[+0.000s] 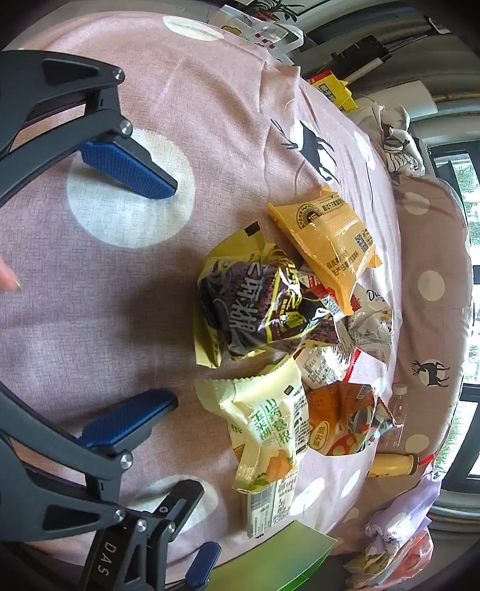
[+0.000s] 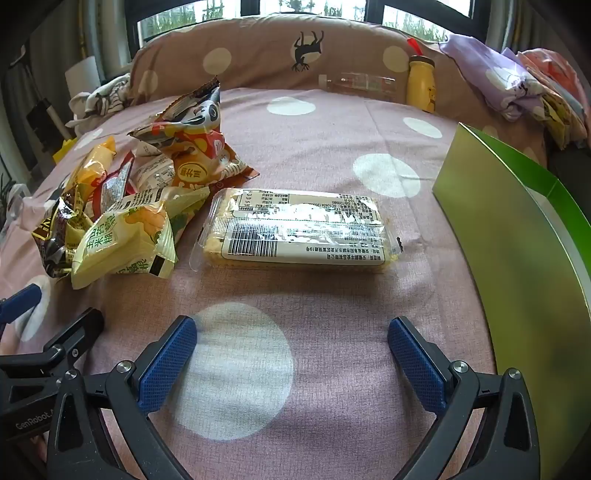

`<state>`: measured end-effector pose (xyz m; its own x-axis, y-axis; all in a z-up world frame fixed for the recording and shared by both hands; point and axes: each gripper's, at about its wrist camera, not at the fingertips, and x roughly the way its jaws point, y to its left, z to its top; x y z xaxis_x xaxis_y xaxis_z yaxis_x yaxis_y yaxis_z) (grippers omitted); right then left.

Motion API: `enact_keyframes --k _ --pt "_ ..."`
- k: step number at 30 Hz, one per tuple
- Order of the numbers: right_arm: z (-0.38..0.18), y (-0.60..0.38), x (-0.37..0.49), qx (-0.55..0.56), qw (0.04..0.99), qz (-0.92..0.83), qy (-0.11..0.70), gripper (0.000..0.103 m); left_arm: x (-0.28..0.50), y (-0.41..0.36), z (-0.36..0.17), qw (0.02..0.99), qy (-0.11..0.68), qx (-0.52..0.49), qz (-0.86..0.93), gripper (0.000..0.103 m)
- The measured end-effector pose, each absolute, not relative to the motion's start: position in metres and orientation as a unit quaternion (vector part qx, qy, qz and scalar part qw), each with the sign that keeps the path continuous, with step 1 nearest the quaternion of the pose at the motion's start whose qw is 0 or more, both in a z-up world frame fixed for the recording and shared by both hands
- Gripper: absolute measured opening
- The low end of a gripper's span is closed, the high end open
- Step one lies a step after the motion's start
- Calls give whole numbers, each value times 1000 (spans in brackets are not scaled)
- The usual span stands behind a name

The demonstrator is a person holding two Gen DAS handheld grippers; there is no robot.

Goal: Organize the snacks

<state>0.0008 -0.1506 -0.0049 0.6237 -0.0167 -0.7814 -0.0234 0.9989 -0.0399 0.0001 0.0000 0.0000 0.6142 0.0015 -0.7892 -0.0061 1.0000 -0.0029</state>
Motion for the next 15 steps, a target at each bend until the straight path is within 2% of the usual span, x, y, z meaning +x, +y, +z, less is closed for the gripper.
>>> enact_keyframes --k 15 --pt "-5 -150 1 -23 901 2 433 103 0 0 0 898 440 -3 2 103"
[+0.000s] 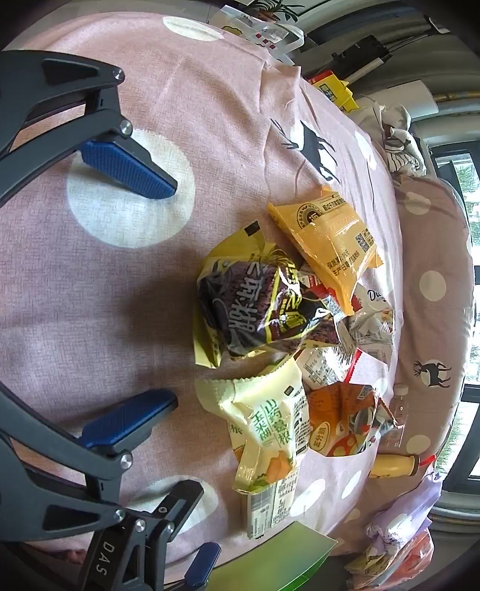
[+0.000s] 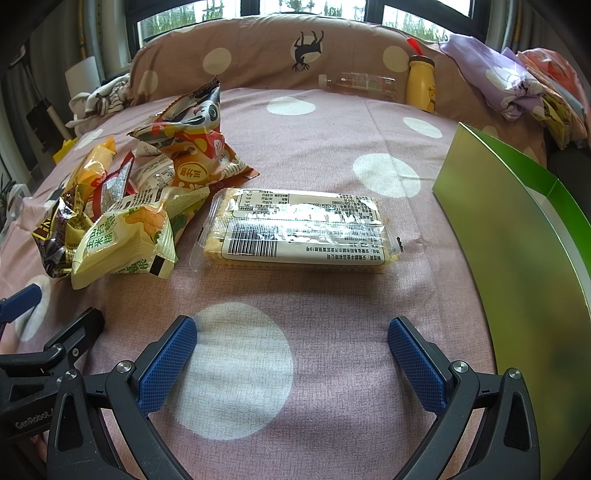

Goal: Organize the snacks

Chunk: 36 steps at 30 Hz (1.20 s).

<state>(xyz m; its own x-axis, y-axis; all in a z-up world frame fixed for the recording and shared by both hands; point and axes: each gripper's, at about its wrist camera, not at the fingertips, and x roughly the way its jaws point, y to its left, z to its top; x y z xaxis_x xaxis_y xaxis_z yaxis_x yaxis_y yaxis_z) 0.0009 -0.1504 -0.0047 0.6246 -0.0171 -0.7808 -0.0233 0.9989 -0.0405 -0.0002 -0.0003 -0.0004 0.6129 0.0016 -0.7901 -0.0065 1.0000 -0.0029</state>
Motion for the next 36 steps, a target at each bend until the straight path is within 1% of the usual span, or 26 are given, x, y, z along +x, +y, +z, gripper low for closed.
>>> enact_keyframes --k 5,7,8,10,11,14,16,19,21,22,23,24,25,27,28,30,32,36 --pt "-7 -150 -4 -24 900 2 435 103 -1 5 -1 895 446 -6 1 103" --pt "-6 -151 -2 -18 897 5 441 103 2 6 0 885 466 0 1 103" --pt "-4 -153 -3 -12 894 10 448 103 4 6 3 878 478 4 7 98" --pt "4 -160 -4 18 882 23 471 102 5 11 19 869 494 -3 26 95" --pt "14 -166 -8 49 878 39 475 102 5 16 31 871 490 -15 28 95" --pt "51 -182 -16 141 880 73 447 102 4 19 73 886 462 -41 -1 96" --pt "83 -184 -18 154 889 98 421 102 7 16 93 892 450 -46 -22 96" --pt "120 -178 -13 153 900 107 394 102 19 10 99 889 449 -80 -50 96" --pt "125 -174 0 165 894 133 395 102 27 7 88 882 456 -103 -63 95" --pt "124 -170 9 167 887 142 407 102 31 4 80 875 463 -119 -71 92" --pt "119 -165 16 164 882 147 417 95 34 2 75 870 469 -132 -75 86" --pt "112 -159 22 158 878 151 425 85 37 -2 73 863 479 -142 -80 82" --pt "105 -155 29 150 875 153 434 82 41 -7 69 858 485 -147 -90 80" --pt "84 -151 43 154 863 153 456 73 45 -20 66 860 480 -137 -108 80" --pt "75 -149 50 163 854 158 468 71 46 -26 65 866 477 -117 -99 80" --pt "60 -148 62 186 834 175 489 61 50 -33 64 872 473 -91 -87 80" --pt "52 -145 68 196 821 190 501 59 54 -34 62 872 474 -86 -84 80" --pt "45 -139 71 192 813 202 512 59 56 -35 63 871 475 -92 -80 80"
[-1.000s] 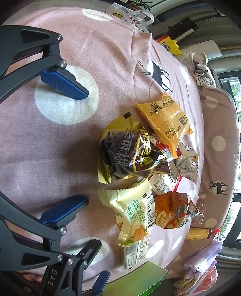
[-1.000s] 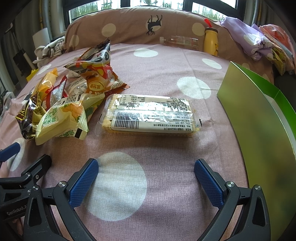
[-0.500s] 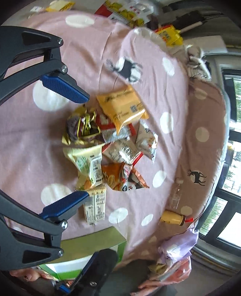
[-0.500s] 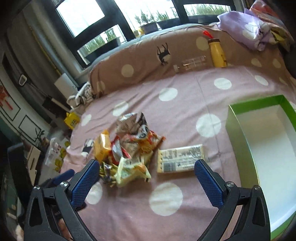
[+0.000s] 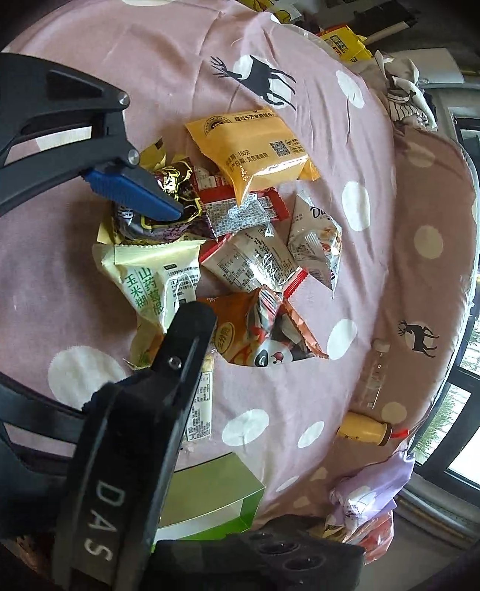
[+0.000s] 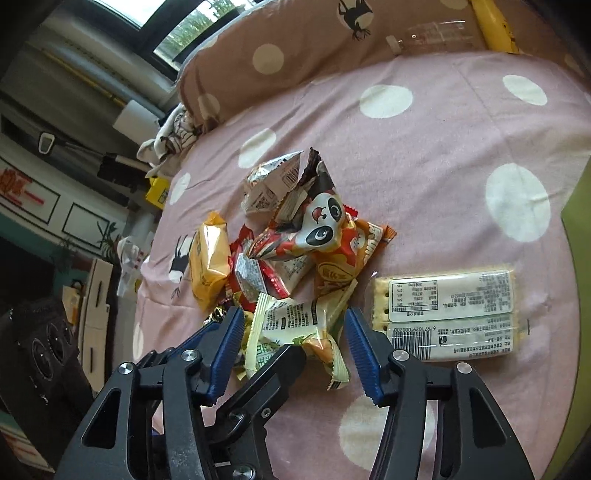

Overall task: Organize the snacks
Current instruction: 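Grasp the pale yellow-green snack bag with the right gripper, then carry the yellow-green bag into the green box and open the right gripper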

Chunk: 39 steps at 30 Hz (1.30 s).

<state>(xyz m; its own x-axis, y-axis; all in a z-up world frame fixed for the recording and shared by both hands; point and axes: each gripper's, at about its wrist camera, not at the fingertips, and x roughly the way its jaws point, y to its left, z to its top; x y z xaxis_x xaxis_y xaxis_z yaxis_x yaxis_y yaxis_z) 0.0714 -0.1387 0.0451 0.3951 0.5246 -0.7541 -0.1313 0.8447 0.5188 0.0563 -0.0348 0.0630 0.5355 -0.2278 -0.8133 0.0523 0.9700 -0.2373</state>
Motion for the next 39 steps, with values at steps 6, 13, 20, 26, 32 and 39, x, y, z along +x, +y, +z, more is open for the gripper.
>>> enact_keyframes --k 6,13,20,26,32,39 --pt "50 -147 66 207 812 205 506 55 54 -36 70 874 464 -97 -111 60" --pt "34 -147 75 207 801 193 528 54 65 -39 51 862 493 -79 -87 63" --pt "12 -136 83 197 790 190 549 47 68 -41 38 859 500 -55 -90 64" --pt "20 -144 71 210 801 187 529 40 55 -51 53 865 483 -59 -125 45" --pt "72 -167 31 212 850 173 449 41 22 -77 104 901 400 -41 -165 42" --pt "137 -221 -27 192 912 92 351 41 -4 -131 148 908 330 -28 -255 37"
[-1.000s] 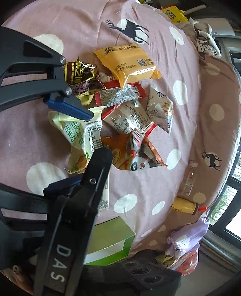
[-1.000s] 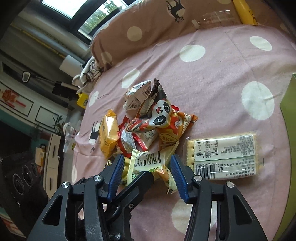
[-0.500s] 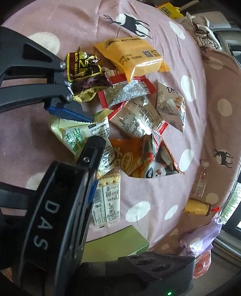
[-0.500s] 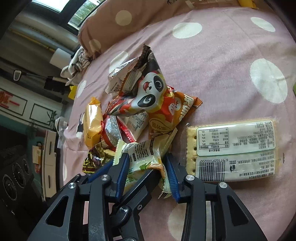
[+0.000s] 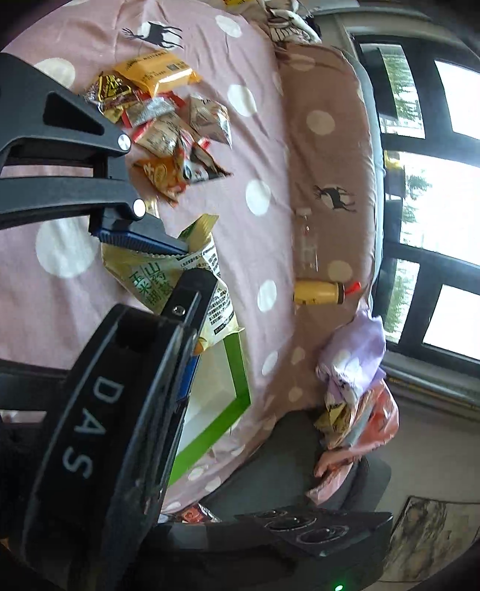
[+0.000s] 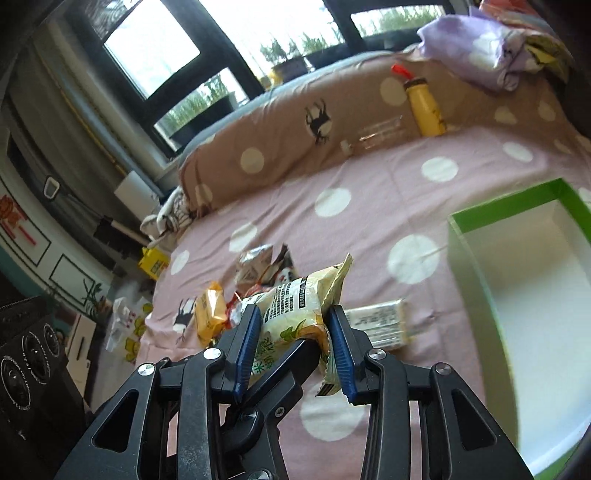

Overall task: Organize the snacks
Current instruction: 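Carry the yellow-green bag into the green box and open the right gripper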

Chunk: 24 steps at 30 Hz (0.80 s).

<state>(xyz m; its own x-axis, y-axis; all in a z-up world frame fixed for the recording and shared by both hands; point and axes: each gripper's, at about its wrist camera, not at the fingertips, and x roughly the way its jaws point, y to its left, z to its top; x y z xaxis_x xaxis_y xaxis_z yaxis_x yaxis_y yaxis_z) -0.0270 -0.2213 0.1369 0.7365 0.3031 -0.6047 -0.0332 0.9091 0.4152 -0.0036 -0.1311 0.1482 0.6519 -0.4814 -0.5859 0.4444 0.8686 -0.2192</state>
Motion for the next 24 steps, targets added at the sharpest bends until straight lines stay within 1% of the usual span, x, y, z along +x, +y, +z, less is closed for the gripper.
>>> enact_keyframes --k 2,7,16,24 --pt "146 -236 -37 190 920 66 336 41 -1 -148 151 902 334 -27 -272 31" --pt "148 -277 -45 215 920 17 326 41 6 -191 145 884 349 -17 -311 31" --pt "122 -343 -51 286 893 -30 345 40 10 -249 125 850 391 -9 -354 31" --pt "98 -375 -51 325 866 -61 375 40 11 -273 102 829 427 -4 -360 31"
